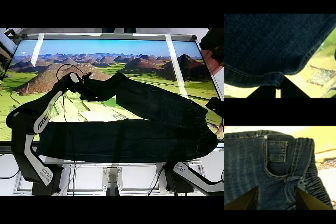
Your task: Fold the clothes and pants, and hang the long-sleeved shirts on hangers.
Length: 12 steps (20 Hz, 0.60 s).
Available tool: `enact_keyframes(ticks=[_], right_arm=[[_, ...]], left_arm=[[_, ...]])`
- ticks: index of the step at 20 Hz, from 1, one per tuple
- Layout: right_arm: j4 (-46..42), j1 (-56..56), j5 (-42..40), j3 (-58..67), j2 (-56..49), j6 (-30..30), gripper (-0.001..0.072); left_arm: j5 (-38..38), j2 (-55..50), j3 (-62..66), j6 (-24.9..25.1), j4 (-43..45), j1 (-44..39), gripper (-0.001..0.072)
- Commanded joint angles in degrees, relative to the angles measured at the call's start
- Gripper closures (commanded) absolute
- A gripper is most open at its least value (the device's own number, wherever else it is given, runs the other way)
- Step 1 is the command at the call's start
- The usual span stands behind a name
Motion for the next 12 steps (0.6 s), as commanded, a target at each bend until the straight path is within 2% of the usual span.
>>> enact_keyframes(ticks=[1,3,5,8,9,12], right_arm=[[0.0,0.07,0.09,0.04,0.02,-0.02,0.0231],[-0.02,0.07,0.33,0.04,0.02,-0.02,0.0231],[0.0,0.07,1.01,0.04,0.02,-0.02,0.0232],[0.0,0.07,2.08,0.04,0.02,-0.02,0.0231],[0.0,0.09,2.45,0.04,0.02,-0.02,0.0231],[0.0,0.09,3.78,0.04,0.02,-0.04,0.0231]], left_arm=[[0.72,1.18,0.37,0.0,0.74,0.94,0.0681],[-1.84,4.26,0.39,-0.57,6.71,3.28,0.0683],[-6.34,8.61,0.39,-3.93,17.64,6.99,0.0683],[-15.43,15.8,0.39,-4.94,31.63,15.8,0.0683],[-18.05,17.84,0.39,-4.9,34.25,19.12,0.0683],[-22.93,21.57,0.37,-2.86,35.04,27.39,0.0682]])
